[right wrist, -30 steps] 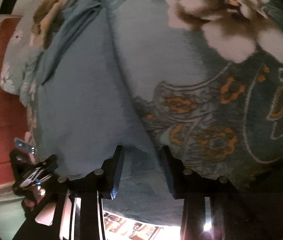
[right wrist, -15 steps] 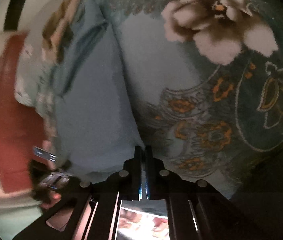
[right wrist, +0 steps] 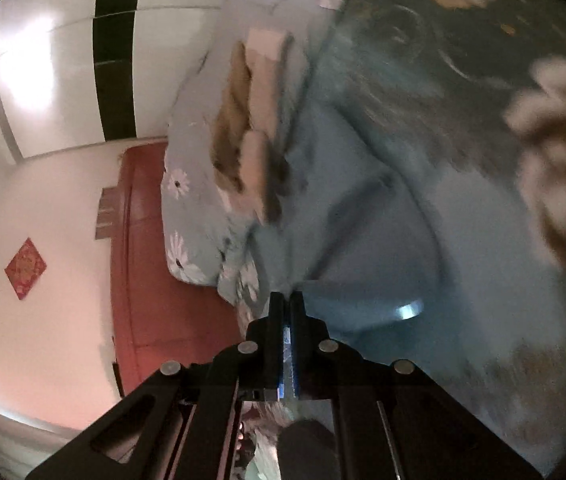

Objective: Fold clothes

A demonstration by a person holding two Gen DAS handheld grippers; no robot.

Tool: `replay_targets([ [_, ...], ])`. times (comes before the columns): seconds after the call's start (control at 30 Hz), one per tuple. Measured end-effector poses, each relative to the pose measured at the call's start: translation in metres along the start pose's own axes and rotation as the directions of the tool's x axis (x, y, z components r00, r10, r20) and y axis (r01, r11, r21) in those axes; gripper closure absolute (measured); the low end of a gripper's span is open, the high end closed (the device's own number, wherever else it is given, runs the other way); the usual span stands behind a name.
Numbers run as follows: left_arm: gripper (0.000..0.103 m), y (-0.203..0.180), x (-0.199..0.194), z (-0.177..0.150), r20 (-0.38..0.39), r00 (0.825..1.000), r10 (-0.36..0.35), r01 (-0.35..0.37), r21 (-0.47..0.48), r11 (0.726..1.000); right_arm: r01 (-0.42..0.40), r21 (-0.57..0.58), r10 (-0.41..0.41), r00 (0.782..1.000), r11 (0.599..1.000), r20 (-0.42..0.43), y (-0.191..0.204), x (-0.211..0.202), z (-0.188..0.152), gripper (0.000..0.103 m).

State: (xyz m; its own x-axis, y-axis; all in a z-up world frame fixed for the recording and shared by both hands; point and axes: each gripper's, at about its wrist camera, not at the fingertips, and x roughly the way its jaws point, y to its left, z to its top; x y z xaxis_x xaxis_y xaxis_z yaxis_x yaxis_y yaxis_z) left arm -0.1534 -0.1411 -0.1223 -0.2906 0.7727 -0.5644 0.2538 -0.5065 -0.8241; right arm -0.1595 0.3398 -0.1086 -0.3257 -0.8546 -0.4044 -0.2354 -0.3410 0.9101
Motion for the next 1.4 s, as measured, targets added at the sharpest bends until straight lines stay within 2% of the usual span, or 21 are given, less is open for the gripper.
replay_targets([
  [0.1,0.097,-0.012,0.010,0.039,0.008,1.000,0.019,-0.019,0.008,1.000,0.009,0.003,-0.009,1.000,1.000,0.022,0.013,0.017,0.040,0.101],
  [0.23,0.097,-0.012,0.032,0.091,0.010,0.999,0.054,-0.054,-0.032,0.998,0.076,0.033,-0.077,0.997,0.997,0.029,0.018,0.051,0.089,0.101],
  [0.37,0.097,-0.009,0.051,0.116,0.001,0.995,0.099,-0.099,-0.051,0.994,0.126,0.088,-0.128,0.992,0.988,0.014,0.014,0.085,0.125,0.100],
  [0.57,0.096,-0.004,0.079,0.152,-0.015,0.986,0.167,-0.167,-0.078,0.983,0.266,0.043,-0.266,0.964,0.963,-0.014,0.015,0.116,0.156,0.100],
  [0.7,0.092,-0.001,0.097,0.176,-0.026,0.978,0.209,-0.211,-0.096,0.973,0.299,0.033,-0.298,0.954,0.954,-0.017,0.011,0.126,0.163,0.097],
  [0.73,0.089,-0.001,0.099,0.177,-0.029,0.978,0.204,-0.206,-0.096,0.974,0.301,0.024,-0.301,0.953,0.953,-0.014,0.012,0.125,0.163,0.097],
  [0.8,0.067,-0.003,0.093,0.176,-0.006,0.989,0.149,-0.149,-0.103,0.983,0.303,0.008,-0.303,0.953,0.953,-0.004,0.014,0.122,0.164,0.097],
  [0.83,0.060,-0.004,0.090,0.175,0.005,0.993,0.122,-0.121,-0.106,0.987,0.299,0.001,-0.299,0.954,0.954,0.015,0.015,0.118,0.164,0.086],
  [0.87,0.050,-0.005,0.086,0.175,0.016,0.995,0.094,-0.092,-0.108,0.990,0.295,-0.005,-0.295,0.955,0.955,0.032,0.015,0.115,0.163,0.076],
  [0.9,0.043,-0.005,0.083,0.174,0.027,0.997,0.066,-0.063,-0.111,0.992,0.287,-0.012,-0.287,0.957,0.958,0.041,0.014,0.109,0.161,0.059],
  [0.97,0.041,-0.007,0.077,0.173,0.049,0.999,0.018,-0.012,-0.113,0.994,0.275,-0.027,-0.273,0.960,0.961,0.058,0.012,0.098,0.157,0.056],
  [1.03,0.040,-0.007,0.069,0.168,0.057,0.996,0.066,-0.061,-0.091,0.994,0.306,-0.043,-0.304,0.952,0.951,0.046,0.002,0.090,0.146,0.056],
  [1.17,0.040,0.012,0.068,0.131,-0.001,0.989,0.150,-0.150,-0.047,0.988,0.370,-0.073,-0.372,0.928,0.926,-0.016,-0.027,0.080,0.113,0.056],
  [1.3,0.040,0.032,0.068,0.095,-0.056,0.971,0.234,-0.235,0.002,0.972,0.341,-0.024,-0.342,0.936,0.940,-0.078,-0.059,0.065,0.069,0.056],
  [1.4,0.040,0.046,0.067,0.068,-0.093,0.950,0.298,-0.295,0.042,0.954,0.337,0.012,-0.335,0.938,0.941,-0.084,-0.070,0.060,0.049,0.056],
])
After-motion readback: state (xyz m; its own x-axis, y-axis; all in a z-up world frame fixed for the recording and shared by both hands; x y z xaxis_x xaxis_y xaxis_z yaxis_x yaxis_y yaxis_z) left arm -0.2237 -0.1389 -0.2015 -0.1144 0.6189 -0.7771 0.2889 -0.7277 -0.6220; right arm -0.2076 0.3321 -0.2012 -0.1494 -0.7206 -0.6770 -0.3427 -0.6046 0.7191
